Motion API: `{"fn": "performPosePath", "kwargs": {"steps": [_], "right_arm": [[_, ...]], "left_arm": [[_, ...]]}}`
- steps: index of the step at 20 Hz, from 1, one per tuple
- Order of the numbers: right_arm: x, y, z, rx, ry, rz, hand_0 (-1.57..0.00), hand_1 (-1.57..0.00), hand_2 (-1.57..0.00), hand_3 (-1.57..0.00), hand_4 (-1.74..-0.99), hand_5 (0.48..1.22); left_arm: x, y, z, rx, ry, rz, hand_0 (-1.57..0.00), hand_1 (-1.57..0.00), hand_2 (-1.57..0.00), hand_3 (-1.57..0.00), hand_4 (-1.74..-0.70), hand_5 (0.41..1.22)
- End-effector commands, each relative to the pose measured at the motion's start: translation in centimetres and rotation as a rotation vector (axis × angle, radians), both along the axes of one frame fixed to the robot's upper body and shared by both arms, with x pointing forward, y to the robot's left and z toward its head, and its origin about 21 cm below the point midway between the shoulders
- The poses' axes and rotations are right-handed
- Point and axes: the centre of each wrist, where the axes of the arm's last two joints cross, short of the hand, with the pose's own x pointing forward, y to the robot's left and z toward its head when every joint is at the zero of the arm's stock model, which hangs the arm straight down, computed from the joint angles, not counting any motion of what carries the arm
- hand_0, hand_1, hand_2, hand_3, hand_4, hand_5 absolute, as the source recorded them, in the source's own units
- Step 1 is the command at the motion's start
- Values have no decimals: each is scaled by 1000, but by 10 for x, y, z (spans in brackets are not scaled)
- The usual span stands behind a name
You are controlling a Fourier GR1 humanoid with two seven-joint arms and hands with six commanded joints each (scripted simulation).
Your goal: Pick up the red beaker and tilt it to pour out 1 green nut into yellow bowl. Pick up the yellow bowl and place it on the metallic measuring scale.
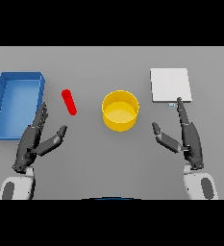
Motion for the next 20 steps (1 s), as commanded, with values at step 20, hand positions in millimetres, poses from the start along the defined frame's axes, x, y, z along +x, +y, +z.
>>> {"fn": "performPosePath", "kwargs": {"steps": [20], "right_arm": [[-2,-2,0,31,-23,20,1,1,1,1,-1272,644]], "left_arm": [[101,-24,-33,76,21,-31,1,1,1,1,-1298,691]]}}
